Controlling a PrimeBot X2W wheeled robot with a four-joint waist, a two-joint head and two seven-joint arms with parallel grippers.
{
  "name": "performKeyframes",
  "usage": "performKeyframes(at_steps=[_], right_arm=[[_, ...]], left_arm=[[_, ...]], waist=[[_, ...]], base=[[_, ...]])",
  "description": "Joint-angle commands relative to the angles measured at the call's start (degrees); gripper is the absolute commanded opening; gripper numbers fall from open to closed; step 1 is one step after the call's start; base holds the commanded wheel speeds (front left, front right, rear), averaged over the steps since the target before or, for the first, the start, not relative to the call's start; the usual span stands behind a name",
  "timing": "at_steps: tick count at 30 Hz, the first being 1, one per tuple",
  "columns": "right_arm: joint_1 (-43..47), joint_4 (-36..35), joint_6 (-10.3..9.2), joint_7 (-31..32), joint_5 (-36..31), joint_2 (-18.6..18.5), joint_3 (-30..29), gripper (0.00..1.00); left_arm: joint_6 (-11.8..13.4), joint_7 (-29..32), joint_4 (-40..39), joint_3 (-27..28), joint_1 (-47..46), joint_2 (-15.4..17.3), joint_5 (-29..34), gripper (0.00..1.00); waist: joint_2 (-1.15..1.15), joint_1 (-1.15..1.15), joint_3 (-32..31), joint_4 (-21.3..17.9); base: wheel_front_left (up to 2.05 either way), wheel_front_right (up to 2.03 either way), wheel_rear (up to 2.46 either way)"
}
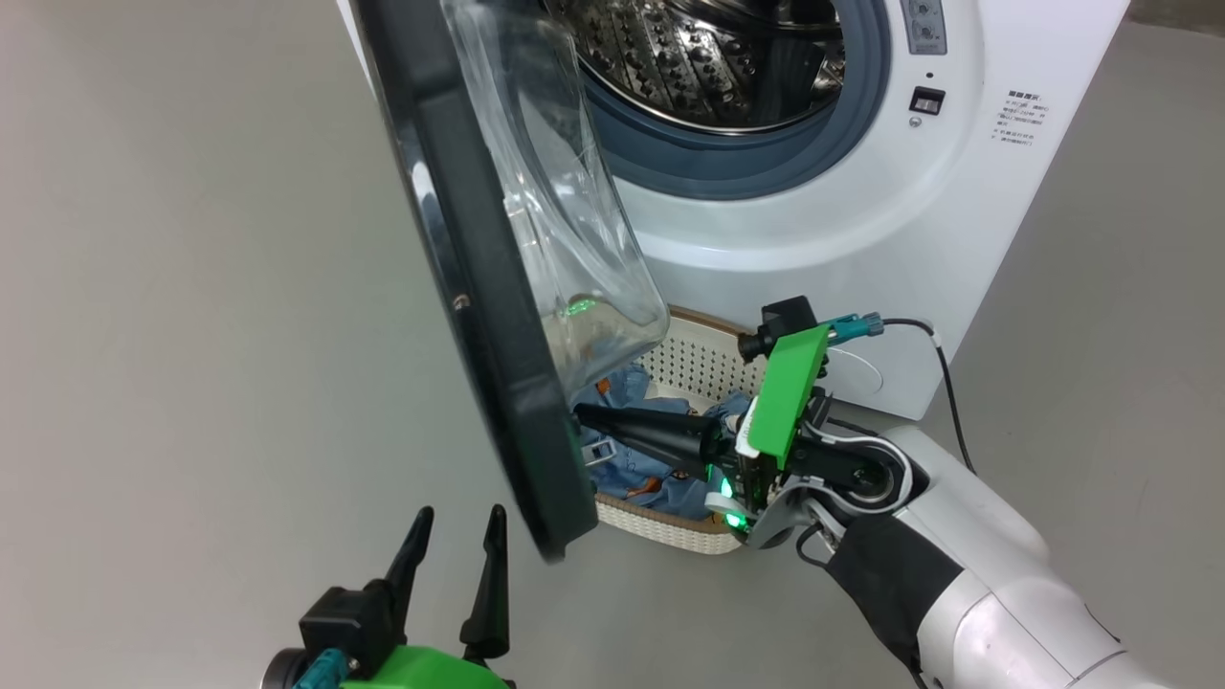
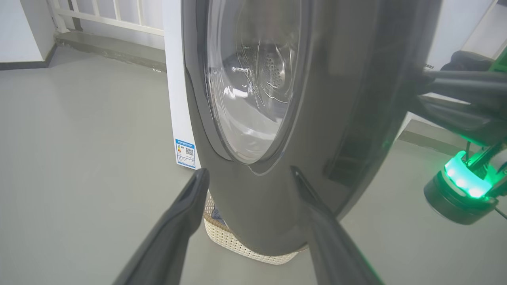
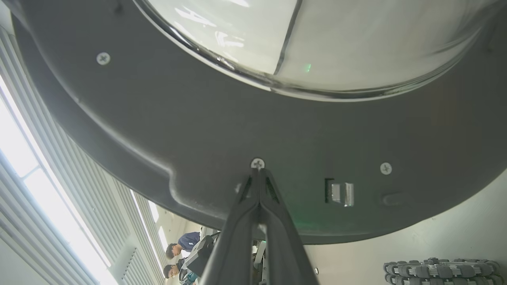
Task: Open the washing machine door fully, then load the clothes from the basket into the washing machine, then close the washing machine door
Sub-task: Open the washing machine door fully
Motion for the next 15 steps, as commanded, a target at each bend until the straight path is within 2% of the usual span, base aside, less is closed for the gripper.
performKeyframes(at_steps=[1, 9, 15], right_arm=[[0.6, -2.1, 0.1, -0.3, 1.0, 2.0, 1.3, 0.0], [0.9, -3.7, 0.1, -4.0, -0.9, 0.9, 1.5, 0.0], [3.9, -10.8, 0.1, -10.5, -9.7, -2.9, 3.0, 0.0]], left_arm=[[-0.1, -0.5, -1.5, 2.1, -0.4, 0.7, 0.5, 1.0], [0.0, -0.5, -1.8, 3.0, 0.2, 0.7, 1.0, 1.0], [-0.5, -0.5, -1.5, 5.2, 0.7, 0.7, 2.1, 1.0]], waist=[[0.0, 0.0, -0.1, -0.1], [0.0, 0.0, -1.0, -1.5], [0.0, 0.0, -2.6, -3.8]], base=[[0.0, 0.0, 0.0], [0.0, 0.0, 0.0], [0.0, 0.0, 0.0]])
